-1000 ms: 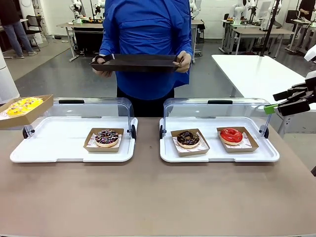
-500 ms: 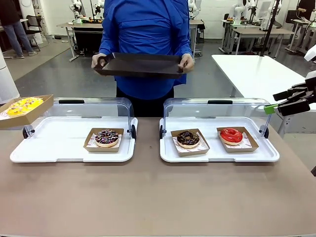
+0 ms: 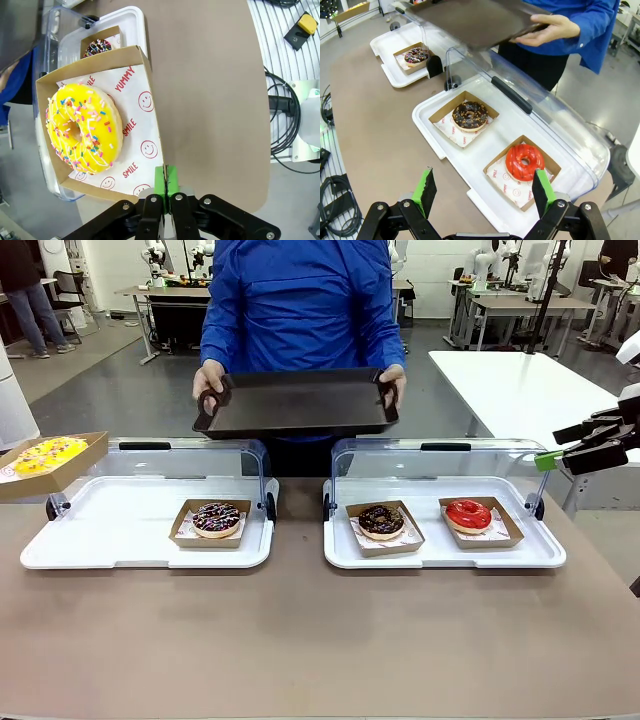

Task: Provide the desired donut to the person.
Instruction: Place the picked Paper togo box onto the Handle tray extended by the person.

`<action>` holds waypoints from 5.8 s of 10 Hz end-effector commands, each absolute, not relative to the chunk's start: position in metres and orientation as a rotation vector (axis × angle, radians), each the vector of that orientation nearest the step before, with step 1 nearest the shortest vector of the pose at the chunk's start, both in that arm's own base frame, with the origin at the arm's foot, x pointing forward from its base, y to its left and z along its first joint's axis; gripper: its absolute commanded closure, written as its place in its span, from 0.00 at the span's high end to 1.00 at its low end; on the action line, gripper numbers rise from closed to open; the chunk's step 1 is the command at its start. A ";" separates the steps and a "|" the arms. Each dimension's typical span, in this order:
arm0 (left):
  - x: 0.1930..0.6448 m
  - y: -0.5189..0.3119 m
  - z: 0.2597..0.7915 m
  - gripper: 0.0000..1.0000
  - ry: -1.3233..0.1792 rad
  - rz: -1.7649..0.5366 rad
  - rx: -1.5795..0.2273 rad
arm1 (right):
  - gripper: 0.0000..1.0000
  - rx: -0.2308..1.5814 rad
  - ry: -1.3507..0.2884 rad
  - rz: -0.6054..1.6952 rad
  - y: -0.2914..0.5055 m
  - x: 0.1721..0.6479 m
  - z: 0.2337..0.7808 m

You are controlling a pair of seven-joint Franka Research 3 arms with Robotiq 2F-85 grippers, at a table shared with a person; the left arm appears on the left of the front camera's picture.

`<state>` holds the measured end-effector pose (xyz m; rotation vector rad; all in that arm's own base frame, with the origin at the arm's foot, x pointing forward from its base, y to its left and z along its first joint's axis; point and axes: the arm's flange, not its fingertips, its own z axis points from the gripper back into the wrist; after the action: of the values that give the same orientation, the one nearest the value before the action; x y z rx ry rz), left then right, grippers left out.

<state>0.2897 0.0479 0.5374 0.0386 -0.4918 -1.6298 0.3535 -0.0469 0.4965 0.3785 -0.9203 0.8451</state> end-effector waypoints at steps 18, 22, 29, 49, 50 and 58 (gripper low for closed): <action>0.304 0.019 0.562 0.02 -0.527 -1.583 0.024 | 1.00 0.385 -0.929 0.859 -0.047 0.355 0.494; 0.368 -0.091 0.673 0.02 -0.440 -1.580 0.043 | 1.00 0.385 -0.929 0.859 -0.047 0.355 0.494; 0.526 -0.230 0.629 0.02 -0.255 -1.601 0.066 | 1.00 0.385 -0.929 0.859 -0.047 0.355 0.494; 0.595 -0.232 0.550 0.90 -0.169 -1.598 0.013 | 1.00 0.385 -0.929 0.859 -0.047 0.355 0.494; 0.596 -0.232 0.550 1.00 -0.160 -1.592 0.000 | 1.00 0.385 -0.929 0.859 -0.047 0.355 0.494; 0.586 -0.224 0.559 1.00 -0.084 -1.581 -0.081 | 1.00 0.385 -0.929 0.859 -0.047 0.355 0.494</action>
<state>0.5879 -0.2258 0.5513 -0.0388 -0.1179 -1.6072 0.3533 -0.0468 0.4967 0.3789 -0.9195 0.8463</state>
